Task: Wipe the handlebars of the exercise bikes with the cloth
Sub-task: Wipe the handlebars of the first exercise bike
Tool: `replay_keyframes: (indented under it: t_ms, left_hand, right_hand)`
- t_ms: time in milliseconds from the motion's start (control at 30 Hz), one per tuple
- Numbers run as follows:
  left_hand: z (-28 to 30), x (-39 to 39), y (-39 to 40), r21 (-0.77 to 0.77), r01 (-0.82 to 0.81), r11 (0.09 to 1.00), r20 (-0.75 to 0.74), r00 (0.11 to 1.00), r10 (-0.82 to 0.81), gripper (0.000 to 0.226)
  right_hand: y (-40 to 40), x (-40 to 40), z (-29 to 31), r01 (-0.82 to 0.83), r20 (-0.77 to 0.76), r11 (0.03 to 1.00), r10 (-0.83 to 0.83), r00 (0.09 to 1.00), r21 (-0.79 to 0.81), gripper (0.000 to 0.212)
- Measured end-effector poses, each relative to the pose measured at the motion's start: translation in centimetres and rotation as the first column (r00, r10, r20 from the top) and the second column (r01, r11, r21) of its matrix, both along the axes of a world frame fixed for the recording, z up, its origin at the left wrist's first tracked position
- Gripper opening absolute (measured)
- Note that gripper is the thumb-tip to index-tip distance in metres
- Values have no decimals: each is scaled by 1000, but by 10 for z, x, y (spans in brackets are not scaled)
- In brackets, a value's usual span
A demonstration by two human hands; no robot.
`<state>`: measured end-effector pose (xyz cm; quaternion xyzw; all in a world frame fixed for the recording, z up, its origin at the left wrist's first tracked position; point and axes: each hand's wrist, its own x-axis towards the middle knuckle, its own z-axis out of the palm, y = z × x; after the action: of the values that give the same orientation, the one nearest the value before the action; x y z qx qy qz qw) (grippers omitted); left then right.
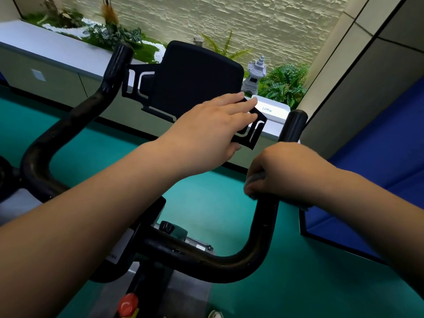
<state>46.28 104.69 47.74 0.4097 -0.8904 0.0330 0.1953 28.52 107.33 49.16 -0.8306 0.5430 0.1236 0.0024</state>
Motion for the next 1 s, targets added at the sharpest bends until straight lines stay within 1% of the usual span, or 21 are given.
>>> replay_keyframes:
  t_ms: [67,100,200,233,367,400,500,533,567,700,733,833,867,1000]
  left_hand:
    - [1,0,1,4,-5,1000,18,1000,5,61]
    - [1,0,1,15,-10,1000,26,1000,10,61]
    - [0,0,1,20,-2,1000,60,998,1,63]
    - [-1,0,2,22,1,1000,67,998,-3,64]
    - [-7,0,1,19,0,1000,76,997,-1,66]
    - [-8,1,-1,13,1,1000,84,996,-2,67]
    - [-9,3,-4,3,7,1000,117,993,-7,70]
    - [-10,4,-4,-1,9,1000,130,992,-9,71]
    - [-11,4,-5,-7,12,1000,144,990,-11,72]
    - [-18,6,-5,-30,21,999,179,984,-15,77]
    - [-19,6,-5,-37,23,999,187,982,-15,78]
    - [-21,7,-3,-29,30,999,240,970,-22,79]
    - [-21,8,-3,-18,34,999,263,964,-28,80]
    - [-19,14,-1,12,61,998,329,942,-62,76]
  right_hand:
    - [0,2,2,-11,8,998,10,1000,58,23]
    - [-3,0,3,-11,11,999,10,1000,38,24]
    - [-13,-9,8,29,34,991,-25,999,-132,26]
    - [-12,-11,7,36,54,989,-29,998,-146,25]
    - [3,-8,-1,-4,85,999,7,996,-37,19]
    - [3,-9,-1,3,103,999,2,995,-47,17]
    - [-6,-17,1,38,137,976,-8,990,-213,20]
    - [-7,-18,1,44,144,971,-10,990,-234,20]
    - [-5,-17,0,39,135,975,-10,991,-219,19]
    - [0,-9,-4,3,62,998,1,998,-66,16]
    - [-4,-10,-1,16,68,998,-11,998,-66,17]
    - [-15,-15,7,63,70,983,-51,996,-174,21]
    - [-15,-15,6,58,60,982,-49,997,-178,21]
    - [2,-2,1,-13,-1,999,13,1000,-47,16]
